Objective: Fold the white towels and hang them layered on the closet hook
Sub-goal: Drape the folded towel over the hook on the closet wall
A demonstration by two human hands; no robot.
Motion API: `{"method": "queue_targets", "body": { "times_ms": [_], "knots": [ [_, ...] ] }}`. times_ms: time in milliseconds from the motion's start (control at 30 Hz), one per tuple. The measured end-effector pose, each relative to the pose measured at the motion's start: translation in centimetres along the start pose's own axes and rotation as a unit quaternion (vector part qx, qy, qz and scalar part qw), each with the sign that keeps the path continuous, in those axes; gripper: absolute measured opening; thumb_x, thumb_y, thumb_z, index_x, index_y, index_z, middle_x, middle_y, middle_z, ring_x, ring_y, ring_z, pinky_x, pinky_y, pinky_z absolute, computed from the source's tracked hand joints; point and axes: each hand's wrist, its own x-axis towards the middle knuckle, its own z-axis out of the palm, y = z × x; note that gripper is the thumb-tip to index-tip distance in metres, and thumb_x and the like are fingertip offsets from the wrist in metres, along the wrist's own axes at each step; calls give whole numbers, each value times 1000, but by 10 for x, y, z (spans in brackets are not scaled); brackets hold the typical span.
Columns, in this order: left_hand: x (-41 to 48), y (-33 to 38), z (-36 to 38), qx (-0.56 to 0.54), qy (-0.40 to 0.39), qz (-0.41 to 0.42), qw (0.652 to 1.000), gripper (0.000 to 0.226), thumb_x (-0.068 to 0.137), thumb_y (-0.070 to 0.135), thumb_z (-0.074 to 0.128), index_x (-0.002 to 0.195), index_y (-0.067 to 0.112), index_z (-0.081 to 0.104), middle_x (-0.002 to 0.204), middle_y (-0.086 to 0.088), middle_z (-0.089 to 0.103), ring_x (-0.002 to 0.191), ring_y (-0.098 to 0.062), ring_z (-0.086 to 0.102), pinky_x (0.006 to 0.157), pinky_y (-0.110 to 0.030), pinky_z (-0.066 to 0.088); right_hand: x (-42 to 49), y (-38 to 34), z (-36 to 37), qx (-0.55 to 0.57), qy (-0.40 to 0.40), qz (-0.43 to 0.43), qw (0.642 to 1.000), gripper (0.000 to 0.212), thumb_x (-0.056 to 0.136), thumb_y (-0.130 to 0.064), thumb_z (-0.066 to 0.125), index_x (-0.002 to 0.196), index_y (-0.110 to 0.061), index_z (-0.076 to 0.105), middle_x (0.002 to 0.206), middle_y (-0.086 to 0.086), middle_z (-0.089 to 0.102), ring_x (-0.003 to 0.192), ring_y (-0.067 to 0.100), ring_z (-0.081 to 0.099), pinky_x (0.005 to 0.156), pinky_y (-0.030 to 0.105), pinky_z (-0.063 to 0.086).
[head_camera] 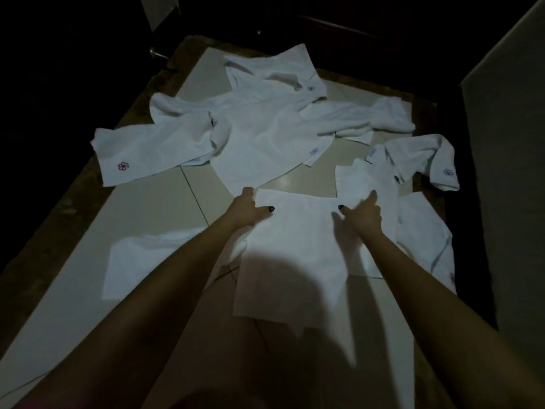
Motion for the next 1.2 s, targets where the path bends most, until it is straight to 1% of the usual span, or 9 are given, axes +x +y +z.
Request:
{"method": "queue_targets", "body": {
  "times_ms": [167,300,367,500,600,667,867,1000,1200],
  "knots": [
    [14,-11,28,-3,111,-59,992,75,78,40,79,128,-4,46,127,-19,50,113,-34,55,89,-36,47,3,29,18,46,24,25,998,79,89,-22,69,150,0,23,143,26,44,131,41,44,105,44,38],
    [15,1,17,-19,47,-64,997,34,85,36,73,78,5,59,77,-8,60,79,-27,59,65,-28,39,0,24,15,164,27,-13,986,28,90,-14,66,109,5,60,98,15,64,85,25,62,74,30,45],
    [4,16,2,-128,44,-60,989,27,88,30,70,81,6,59,70,-5,54,65,-22,54,55,-25,39,-9,7,1,226,18,-43,973,17,90,-14,65,100,-1,61,83,7,61,71,15,57,66,28,46],
    [-37,75,-55,-256,60,-39,964,16,91,18,66,96,6,57,88,-10,60,73,-20,58,55,-20,49,-34,-51,-51,281,-23,-49,958,16,91,-15,62,99,-2,68,89,10,66,84,25,61,74,34,48],
    [-80,131,-116,-264,81,-7,961,31,92,15,65,119,0,58,111,-15,64,99,-28,62,86,-36,54,-72,-105,-106,301,-48,-73,950,10,88,-10,61,85,-18,67,86,2,68,81,19,64,71,34,51],
    [-116,169,-157,-255,105,15,961,37,92,17,66,124,-1,59,118,-16,65,107,-29,62,95,-43,52,-104,-140,-148,278,-44,-115,953,12,88,-7,61,83,-19,62,81,-4,65,73,11,61,63,24,48],
    [-243,273,-283,-264,223,68,936,13,94,18,63,88,6,63,76,-10,54,73,-15,48,67,-31,37,-204,-255,-288,240,-20,-193,951,14,87,-1,63,79,5,54,72,10,50,67,15,45,59,18,39],
    [-333,347,-370,-269,277,96,917,15,94,17,63,82,9,67,74,-6,60,72,-12,52,63,-29,40,-277,-345,-372,216,-26,-229,949,28,87,-9,67,66,1,51,62,7,51,61,13,45,59,29,34],
    [-470,445,-469,-239,384,107,885,27,91,22,66,70,4,68,60,-1,54,60,-8,43,57,-31,33,-402,-465,-463,188,3,-268,945,12,81,-12,67,74,-8,58,61,-3,57,57,9,50,47,18,35]
  ]
}}
